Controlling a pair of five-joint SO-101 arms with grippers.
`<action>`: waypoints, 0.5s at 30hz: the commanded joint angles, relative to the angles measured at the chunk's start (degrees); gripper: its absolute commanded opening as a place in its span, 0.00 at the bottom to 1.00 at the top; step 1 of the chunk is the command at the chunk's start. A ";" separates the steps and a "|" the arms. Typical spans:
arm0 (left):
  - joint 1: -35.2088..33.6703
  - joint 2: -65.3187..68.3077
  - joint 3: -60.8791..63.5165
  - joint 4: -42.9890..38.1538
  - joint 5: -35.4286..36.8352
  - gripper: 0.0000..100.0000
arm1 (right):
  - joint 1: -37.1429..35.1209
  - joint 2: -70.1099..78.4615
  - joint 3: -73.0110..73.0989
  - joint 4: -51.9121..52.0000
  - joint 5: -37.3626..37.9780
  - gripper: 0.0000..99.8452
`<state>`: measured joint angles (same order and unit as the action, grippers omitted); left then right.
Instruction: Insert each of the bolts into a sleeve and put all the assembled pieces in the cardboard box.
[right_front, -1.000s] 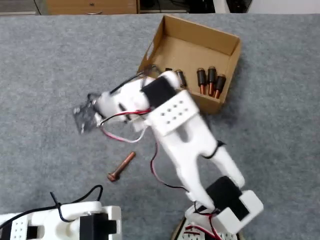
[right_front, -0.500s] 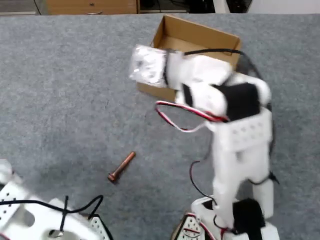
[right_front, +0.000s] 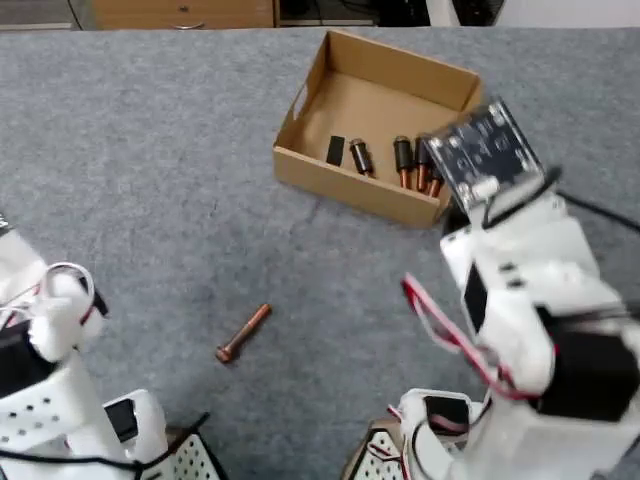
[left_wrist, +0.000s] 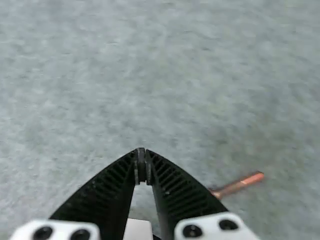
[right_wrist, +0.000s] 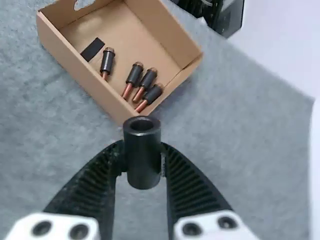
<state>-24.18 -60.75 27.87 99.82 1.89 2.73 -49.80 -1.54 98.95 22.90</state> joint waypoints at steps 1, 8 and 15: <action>5.54 0.22 -6.15 1.05 4.84 0.02 | 0.84 -9.45 5.41 -0.18 -5.54 0.00; 17.14 0.31 -7.56 1.05 14.07 0.02 | 0.84 -23.43 15.08 0.00 -10.99 0.00; 41.14 3.03 -4.22 1.05 21.01 0.02 | 0.84 -24.66 18.42 0.18 -14.24 0.00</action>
<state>8.09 -60.04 23.30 100.18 22.11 2.64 -74.33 16.66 99.12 9.63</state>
